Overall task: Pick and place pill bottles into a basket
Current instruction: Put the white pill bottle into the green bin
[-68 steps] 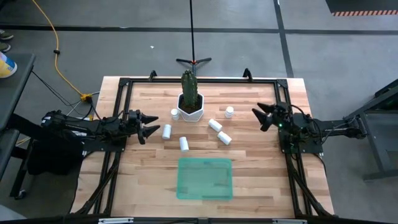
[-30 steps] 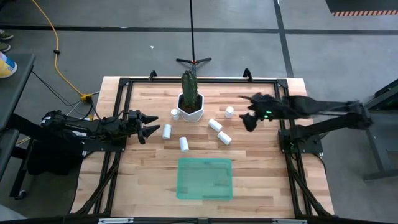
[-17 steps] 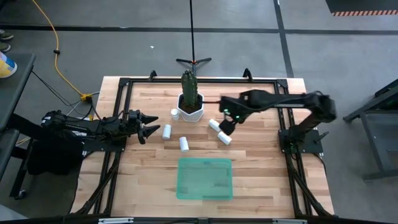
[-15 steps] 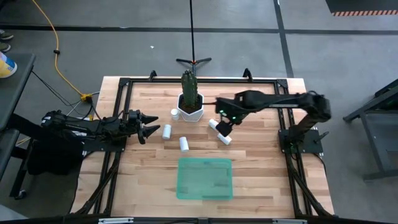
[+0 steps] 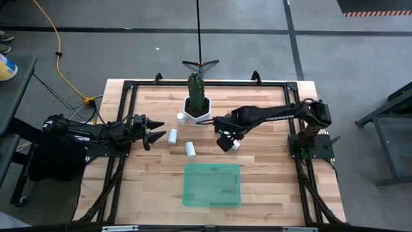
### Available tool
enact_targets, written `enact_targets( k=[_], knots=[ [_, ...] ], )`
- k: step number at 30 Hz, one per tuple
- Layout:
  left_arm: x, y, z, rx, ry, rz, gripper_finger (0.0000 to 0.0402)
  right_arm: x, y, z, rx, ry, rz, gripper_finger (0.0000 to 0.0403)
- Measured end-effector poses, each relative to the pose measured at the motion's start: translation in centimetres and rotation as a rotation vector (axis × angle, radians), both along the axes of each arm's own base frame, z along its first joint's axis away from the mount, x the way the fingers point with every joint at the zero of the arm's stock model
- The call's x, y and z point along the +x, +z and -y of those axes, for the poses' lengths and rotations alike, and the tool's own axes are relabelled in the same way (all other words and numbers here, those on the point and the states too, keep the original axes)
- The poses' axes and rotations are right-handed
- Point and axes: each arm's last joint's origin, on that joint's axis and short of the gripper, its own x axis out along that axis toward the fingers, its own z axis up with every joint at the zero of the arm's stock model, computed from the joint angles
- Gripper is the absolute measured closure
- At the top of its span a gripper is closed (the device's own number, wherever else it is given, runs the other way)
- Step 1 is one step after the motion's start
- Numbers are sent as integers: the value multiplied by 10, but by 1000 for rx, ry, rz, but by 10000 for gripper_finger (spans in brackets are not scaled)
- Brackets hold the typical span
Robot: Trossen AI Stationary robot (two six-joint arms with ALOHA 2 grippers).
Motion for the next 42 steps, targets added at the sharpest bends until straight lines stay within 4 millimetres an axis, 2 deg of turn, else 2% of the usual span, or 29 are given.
enact_targets(
  k=[7, 16, 30, 42],
  knots=[
    [0, 0, 0, 1, 0, -4, 96, 2, -4, -4, 5, -48, 7, 110],
    [0, 0, 0, 0, -8, -4, 96, -1, -28, -5, 28, -73, -18, 110],
    [0, 0, 0, 0, -9, -3, 96, -2, -41, -6, 80, -13, -22, 110],
    [0, 0, 0, 0, -9, -3, 96, 4, -65, -7, 104, 35, -105, 110]
  ],
)
